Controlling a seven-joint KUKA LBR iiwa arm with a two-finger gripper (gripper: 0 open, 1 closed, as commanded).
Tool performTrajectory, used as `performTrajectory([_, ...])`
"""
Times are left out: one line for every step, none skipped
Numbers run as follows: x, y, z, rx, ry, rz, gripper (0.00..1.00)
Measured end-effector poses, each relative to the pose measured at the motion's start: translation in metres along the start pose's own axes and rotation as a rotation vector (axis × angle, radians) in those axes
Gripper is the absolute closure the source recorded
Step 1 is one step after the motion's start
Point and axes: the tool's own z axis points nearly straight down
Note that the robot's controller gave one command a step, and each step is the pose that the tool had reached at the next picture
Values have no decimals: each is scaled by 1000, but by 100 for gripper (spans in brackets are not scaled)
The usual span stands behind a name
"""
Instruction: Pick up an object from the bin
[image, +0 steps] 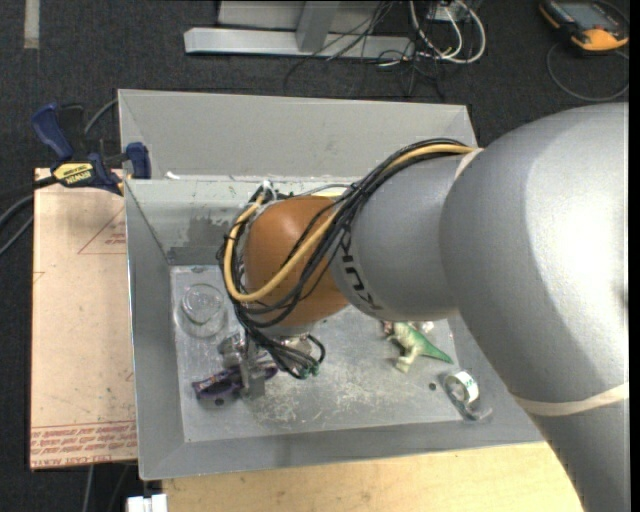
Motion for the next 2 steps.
performTrajectory([0,0,0,0,0,0,100])
performTrajectory([-12,-3,-142,-1,-3,-32,100])
